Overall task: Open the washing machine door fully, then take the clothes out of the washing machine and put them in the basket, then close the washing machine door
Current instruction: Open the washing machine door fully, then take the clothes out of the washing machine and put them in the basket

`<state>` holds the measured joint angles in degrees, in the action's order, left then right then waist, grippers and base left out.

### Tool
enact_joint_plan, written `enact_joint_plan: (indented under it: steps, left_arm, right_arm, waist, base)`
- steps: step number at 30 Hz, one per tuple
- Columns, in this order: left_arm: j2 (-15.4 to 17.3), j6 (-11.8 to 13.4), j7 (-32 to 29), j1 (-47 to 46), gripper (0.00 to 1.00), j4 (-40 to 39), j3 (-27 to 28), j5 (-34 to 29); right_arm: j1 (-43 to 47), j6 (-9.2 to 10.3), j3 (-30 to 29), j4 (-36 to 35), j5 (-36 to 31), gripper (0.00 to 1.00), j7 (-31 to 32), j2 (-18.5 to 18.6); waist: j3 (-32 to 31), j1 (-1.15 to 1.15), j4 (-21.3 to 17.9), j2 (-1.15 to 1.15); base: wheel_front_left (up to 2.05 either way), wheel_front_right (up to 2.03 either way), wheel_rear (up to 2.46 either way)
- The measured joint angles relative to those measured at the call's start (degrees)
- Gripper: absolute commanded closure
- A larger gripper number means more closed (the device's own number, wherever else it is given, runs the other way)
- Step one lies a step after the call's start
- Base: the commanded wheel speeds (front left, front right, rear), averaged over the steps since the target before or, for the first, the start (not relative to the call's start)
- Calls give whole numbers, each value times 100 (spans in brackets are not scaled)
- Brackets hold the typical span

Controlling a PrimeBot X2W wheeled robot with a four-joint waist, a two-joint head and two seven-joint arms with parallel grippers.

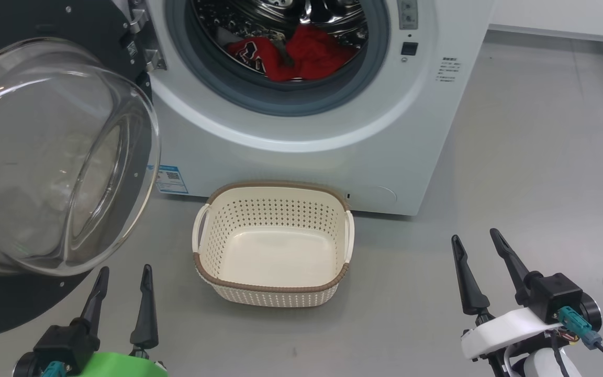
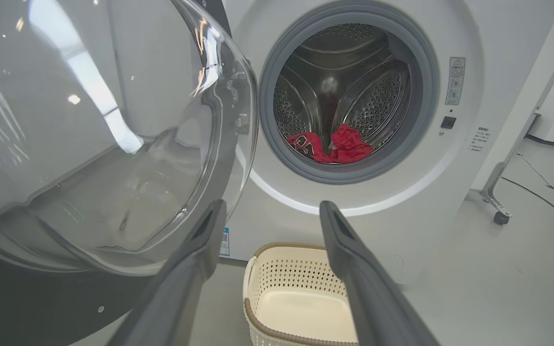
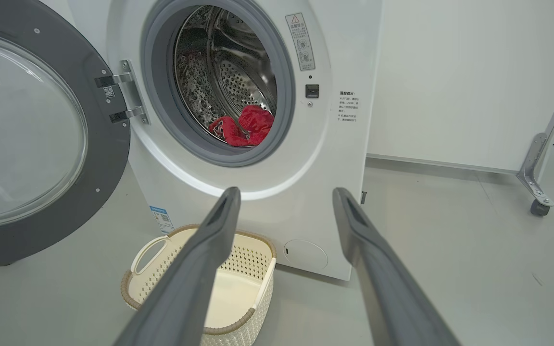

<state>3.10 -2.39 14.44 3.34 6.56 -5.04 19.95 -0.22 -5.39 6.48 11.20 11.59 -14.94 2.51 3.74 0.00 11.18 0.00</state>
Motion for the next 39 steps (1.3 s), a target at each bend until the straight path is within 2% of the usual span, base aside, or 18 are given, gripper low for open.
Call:
enact_joint_plan:
  steps: [19, 39]
  left_arm:
    - [1, 10, -214, 139, 0, -62, -226, -89]
    - [0, 67, -338, 137, 0, -124, -318, -99]
  right_arm:
    - [218, 203, 49, -215, 60, 0, 0, -1]
    - [339, 310, 18, -342, 152, 0, 0, -8]
  waist:
    - [-100, 0, -1030, 0]
    - [-73, 0, -1149, 0]
  base:
    - [0, 0, 0]
    - [0, 0, 0]
